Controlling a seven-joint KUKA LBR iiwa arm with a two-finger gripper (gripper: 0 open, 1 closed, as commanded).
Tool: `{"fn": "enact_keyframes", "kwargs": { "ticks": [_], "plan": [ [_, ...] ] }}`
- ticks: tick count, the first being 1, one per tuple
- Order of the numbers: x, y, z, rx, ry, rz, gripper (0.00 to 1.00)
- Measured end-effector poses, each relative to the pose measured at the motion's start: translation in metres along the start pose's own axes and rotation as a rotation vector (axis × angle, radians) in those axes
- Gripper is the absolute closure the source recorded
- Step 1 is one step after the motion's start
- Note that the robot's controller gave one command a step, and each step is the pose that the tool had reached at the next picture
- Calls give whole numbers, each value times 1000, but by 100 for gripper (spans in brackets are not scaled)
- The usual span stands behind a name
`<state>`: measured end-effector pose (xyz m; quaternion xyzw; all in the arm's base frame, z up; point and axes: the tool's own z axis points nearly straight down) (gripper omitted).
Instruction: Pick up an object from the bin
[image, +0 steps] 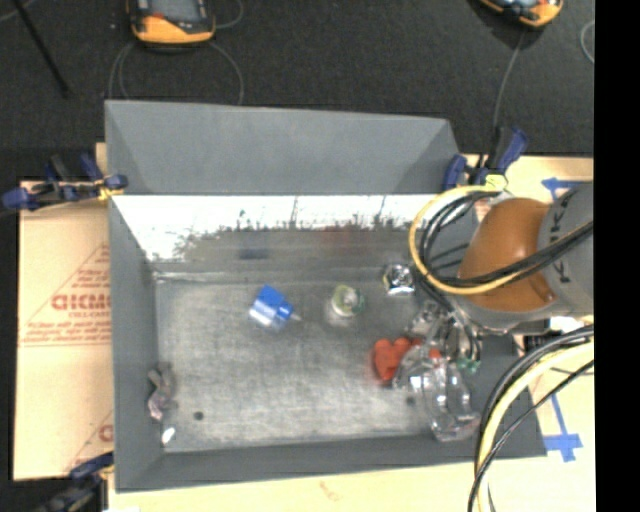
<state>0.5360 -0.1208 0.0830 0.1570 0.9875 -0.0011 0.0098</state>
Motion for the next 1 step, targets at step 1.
{"fn": "enact_keyframes", "kwargs": {
  "ticks": [1],
  "plan": [
    [-22,-2,-134,-1,6,-16,100]
  ]
}}
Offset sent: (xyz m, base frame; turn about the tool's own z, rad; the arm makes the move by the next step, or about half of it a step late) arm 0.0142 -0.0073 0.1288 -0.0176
